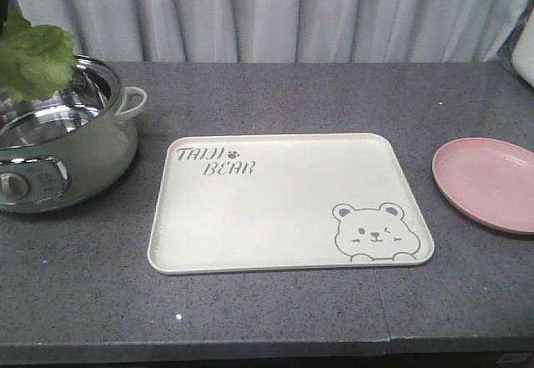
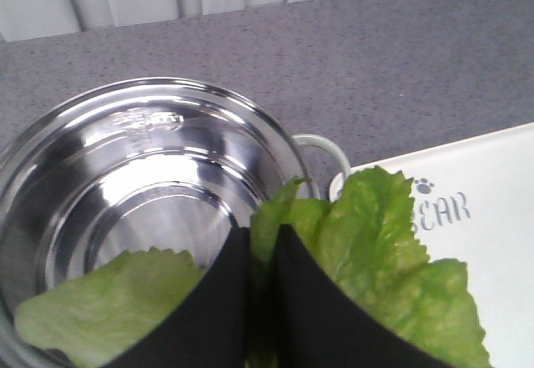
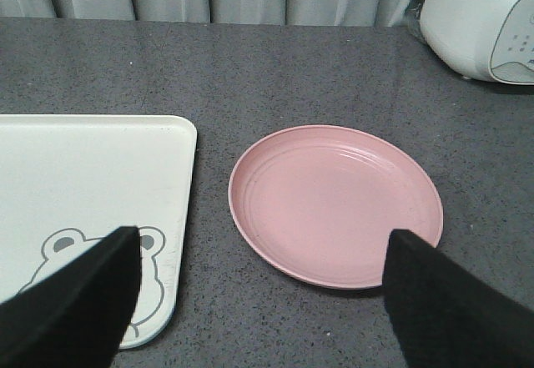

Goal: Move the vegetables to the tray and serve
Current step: 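Lift the lettuce leaf out of the pot with the left gripper, then grasp the lettuce leaf with the right gripper from the left gripper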

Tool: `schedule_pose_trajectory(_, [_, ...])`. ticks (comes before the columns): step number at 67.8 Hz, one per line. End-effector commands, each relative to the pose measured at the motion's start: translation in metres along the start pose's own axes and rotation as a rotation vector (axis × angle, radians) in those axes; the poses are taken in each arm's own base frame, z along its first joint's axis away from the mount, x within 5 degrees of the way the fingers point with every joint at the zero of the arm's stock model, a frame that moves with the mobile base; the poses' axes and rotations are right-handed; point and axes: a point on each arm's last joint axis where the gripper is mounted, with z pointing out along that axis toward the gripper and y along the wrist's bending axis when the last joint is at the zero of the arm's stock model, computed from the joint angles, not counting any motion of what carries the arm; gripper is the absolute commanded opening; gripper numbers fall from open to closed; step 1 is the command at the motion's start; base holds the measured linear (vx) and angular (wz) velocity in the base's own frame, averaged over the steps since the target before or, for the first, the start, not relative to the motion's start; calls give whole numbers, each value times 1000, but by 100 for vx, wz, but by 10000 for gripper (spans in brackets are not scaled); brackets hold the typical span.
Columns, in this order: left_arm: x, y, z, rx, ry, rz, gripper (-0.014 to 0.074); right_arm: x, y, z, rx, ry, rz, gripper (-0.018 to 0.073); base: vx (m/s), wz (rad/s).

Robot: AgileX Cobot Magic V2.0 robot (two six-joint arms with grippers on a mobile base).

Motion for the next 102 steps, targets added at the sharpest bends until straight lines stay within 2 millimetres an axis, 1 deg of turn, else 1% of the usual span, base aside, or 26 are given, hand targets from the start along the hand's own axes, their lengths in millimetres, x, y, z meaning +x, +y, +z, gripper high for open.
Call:
schedule_pose_trajectory(1, [1, -12, -21, 46, -134, -17, -6, -16, -1, -3, 5, -97, -13, 580, 0, 0])
schedule_pose_trajectory(4, [12, -15, -19, 72, -124, -22, -6, -16, -1, -3, 4, -94, -12, 580, 0, 0])
schedule_pose_trajectory(15, [44, -29, -9, 216, -114, -36, -6, -14, 0, -2, -8, -65, 14, 580, 0, 0])
schedule_pose_trajectory(23, [58, -47, 2, 322, -111, -18, -7, -10, 2, -2, -27, -20, 36, 580, 0, 0])
schedule_pose_trajectory(30, [66, -66, 10, 396, -94, 1, -7, -5, 5, -2, -61, 25, -8, 580, 0, 0])
schedule_pose_trajectory(35, [67, -80, 11, 427, -96, 25, -7, -3, 9, -2, -105, 57, -35, 580, 0, 0])
schedule_pose_trajectory(45, [67, -102, 11, 476, -112, 65, -7, -2, 20, 6, -226, 128, -43, 560, 0, 0])
schedule_pose_trajectory(54, [70, -117, 13, 521, -98, 90, -7, -10, 31, 17, -363, 185, -60, 523, 0, 0])
schedule_pose_trajectory(63, [72, -127, 17, 555, -76, 102, -7, -23, 47, 29, -554, 210, -51, 487, 0, 0])
schedule_pose_trajectory(75, [73, -129, 20, 570, -66, 85, -7, -34, 63, 47, -787, 229, -11, 446, 0, 0])
schedule_pose_trajectory(90, [72, -132, 20, 601, -63, 52, -6, -45, 75, 69, -958, 263, 59, 430, 0, 0])
schedule_pose_trajectory(96, [73, -132, 19, 608, -55, 54, -7, -47, 91, 74, -1016, 281, 41, 430, 0, 0])
schedule_pose_trajectory(102, [73, -132, 19, 611, -52, 55, -7, -49, 114, 80, -1061, 284, 30, 430, 0, 0])
